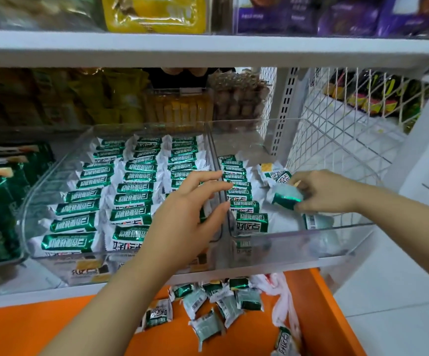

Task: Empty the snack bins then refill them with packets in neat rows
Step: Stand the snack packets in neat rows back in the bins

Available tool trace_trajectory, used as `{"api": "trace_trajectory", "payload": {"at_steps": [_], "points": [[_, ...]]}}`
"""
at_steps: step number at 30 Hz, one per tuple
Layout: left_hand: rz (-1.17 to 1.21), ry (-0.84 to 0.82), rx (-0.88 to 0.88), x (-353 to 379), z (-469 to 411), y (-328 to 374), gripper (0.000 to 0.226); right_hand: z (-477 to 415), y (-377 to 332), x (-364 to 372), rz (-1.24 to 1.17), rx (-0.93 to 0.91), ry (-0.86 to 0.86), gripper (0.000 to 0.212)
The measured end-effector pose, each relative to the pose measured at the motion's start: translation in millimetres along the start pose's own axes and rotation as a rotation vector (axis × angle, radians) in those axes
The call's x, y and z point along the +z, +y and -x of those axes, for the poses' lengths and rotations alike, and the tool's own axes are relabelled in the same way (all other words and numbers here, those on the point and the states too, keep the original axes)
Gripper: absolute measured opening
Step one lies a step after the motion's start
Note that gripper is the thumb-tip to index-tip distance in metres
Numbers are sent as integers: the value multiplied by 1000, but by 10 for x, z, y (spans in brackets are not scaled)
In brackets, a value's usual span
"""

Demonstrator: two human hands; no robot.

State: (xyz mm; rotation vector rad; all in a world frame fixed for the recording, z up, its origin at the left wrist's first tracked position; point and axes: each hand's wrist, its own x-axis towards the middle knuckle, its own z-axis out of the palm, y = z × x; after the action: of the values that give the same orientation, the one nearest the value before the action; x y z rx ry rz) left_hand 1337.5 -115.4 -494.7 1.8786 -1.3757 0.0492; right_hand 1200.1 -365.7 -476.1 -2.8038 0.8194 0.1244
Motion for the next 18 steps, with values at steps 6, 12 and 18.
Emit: {"api": "trace_trajectory", "payload": {"at_steps": [6, 12, 18], "points": [[-171, 30, 34, -47, -58, 56, 31, 452, -107, -246, -975, 49, 32, 21], [-252, -84, 181, -68, -303, 524, 56, 697, -322, -260, -1202, -6, -49, 22], [-72, -58, 110, 81, -489, 726, 28, 812, -397, -374, -1249, -179, -25, 37]]}}
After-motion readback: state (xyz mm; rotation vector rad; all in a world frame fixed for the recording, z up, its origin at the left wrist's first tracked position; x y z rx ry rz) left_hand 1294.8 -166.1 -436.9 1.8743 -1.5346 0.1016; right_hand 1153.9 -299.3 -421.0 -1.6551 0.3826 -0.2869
